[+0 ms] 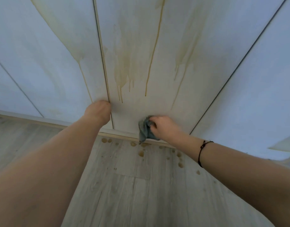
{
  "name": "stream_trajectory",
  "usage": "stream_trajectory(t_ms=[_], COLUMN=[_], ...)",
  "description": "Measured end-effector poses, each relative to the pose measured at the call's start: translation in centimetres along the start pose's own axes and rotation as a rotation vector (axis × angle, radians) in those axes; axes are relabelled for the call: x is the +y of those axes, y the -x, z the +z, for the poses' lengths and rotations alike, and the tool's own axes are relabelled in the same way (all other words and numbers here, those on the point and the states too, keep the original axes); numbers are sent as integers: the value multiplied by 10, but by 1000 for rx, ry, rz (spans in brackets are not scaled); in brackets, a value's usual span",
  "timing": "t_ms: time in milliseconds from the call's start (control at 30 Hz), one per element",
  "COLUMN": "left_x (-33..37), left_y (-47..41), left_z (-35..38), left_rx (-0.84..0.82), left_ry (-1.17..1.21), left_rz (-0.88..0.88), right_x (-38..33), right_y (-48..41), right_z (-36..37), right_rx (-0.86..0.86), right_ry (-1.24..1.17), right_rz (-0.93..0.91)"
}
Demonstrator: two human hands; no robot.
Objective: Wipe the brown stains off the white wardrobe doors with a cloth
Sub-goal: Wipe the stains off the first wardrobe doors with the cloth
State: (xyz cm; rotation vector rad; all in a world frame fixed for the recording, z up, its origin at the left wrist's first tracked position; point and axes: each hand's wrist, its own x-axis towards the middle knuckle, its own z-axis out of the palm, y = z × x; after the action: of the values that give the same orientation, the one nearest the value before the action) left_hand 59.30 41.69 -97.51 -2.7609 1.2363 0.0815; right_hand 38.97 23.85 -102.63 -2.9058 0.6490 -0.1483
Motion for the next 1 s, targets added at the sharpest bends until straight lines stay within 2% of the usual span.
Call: stream_trajectory(t_ms=[100, 167, 267, 367, 433, 600, 667, 700, 733, 800, 867, 933, 1000], left_x=[1, 3, 6, 6, 11, 7, 2, 2, 2, 5, 9, 11, 11], left_y=[2, 1, -4, -10, -14, -12, -12, -14, -15, -17, -22, -27, -31], left_z=[-2, 1, 6, 12, 17, 19, 14, 11, 8, 5, 7, 12, 18], left_rx=[-30, -65, -129, -145, -152, -174, -202, -217, -229, -250, -266, -280, -283], left_ry=[5, 9, 15, 27, 42, 51, 38, 25, 3, -56, -100, -121, -120], left_rz=[7, 1, -11, -56, -81, -102, -85, -76, -68, -52, -30, -27, -52], right_x=[-14, 6, 51, 67, 63, 56, 60, 66, 71, 82, 88, 82, 71], right_y=[-7, 1, 27, 39, 39, 38, 44, 49, 54, 63, 64, 55, 47], right_z=[-5, -1, 1, -7, -29, -94, -103, -100, -94, -77, -65, -64, -65], right_rx=[51, -77, -374, -405, -298, 334, 478, 436, 321, -18, -181, -159, 18], right_ry=[-70, 30, 260, 290, 303, 252, 241, 250, 261, 328, 413, 363, 151], right_rz=[-82, -17, 147, 164, 113, -108, -137, -105, -30, 125, 130, 153, 105])
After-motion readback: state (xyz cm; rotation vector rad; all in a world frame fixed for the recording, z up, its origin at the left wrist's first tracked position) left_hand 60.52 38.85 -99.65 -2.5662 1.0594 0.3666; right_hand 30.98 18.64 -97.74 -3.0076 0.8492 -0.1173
